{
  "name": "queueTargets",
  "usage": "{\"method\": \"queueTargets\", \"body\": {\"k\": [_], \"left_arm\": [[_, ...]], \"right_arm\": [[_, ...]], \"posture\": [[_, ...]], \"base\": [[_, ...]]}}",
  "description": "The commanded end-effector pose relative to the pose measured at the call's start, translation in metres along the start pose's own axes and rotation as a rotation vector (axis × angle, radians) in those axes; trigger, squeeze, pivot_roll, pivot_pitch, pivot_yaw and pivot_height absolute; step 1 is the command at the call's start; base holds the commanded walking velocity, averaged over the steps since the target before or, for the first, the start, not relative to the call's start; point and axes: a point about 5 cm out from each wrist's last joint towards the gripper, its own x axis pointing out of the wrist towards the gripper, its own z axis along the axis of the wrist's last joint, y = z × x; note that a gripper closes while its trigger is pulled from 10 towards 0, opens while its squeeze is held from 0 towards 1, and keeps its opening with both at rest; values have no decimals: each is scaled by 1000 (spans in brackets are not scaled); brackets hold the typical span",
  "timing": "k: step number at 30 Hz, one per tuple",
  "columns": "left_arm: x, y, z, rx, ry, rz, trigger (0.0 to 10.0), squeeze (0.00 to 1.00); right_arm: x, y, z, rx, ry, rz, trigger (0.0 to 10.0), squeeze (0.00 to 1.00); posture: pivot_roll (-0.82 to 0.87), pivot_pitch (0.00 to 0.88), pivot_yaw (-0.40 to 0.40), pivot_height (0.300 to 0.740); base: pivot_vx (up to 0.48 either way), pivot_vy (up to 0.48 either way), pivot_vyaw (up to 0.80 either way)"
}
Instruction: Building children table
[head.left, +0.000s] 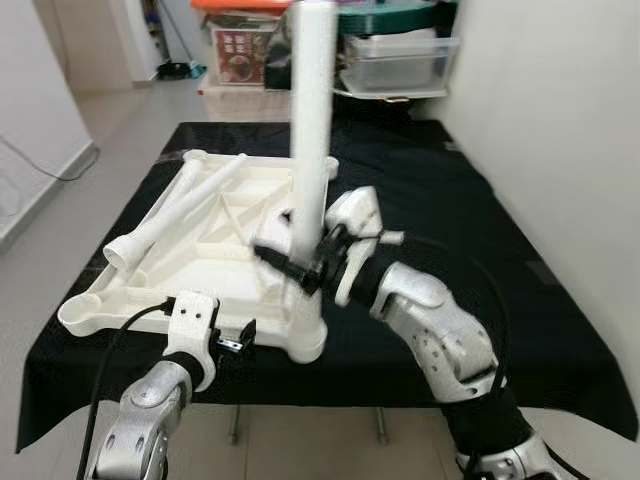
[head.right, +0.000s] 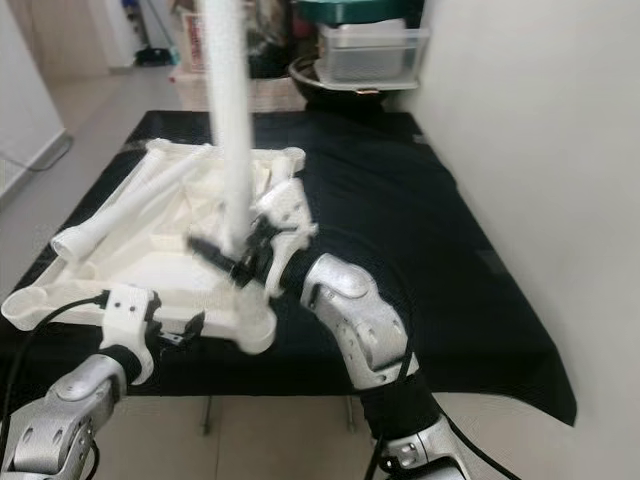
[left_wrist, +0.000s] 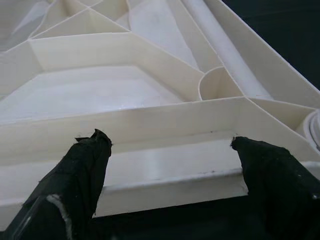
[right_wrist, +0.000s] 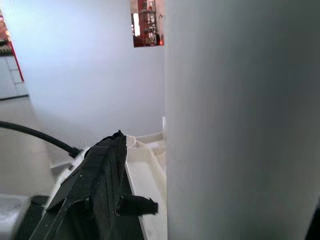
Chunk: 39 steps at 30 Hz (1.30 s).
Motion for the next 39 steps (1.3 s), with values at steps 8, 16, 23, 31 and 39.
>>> {"method": "queueTargets", "body": {"k": [8,16,23,31,39], "left_arm": [[-5,4,-6,6,16,28,10000,0],[-5,3,-8,4,22,25,10000,0],[-2,1,-6,13,17,15,10000,0],[-4,4,-7,9,20,26,10000,0],[-3,2,-7,17,17,25,10000,0]], "right_arm": [[-11,-62,-27,49,158,-501,0,0],[-61,-95,-54,168,222,-1123,0,0],[-37,-72,-50,146,195,-1024,10000,0],[-13,-65,-15,139,11,-695,10000,522],[-3,-20,5,15,-26,-128,10000,0]], "posture": [[112,0,-54,740],[102,0,-48,740],[98,0,-43,740],[99,0,-51,740],[109,0,-53,740]], "base": [[0,0,0],[0,0,0],[0,0,0],[0,0,0],[0,0,0]]}}
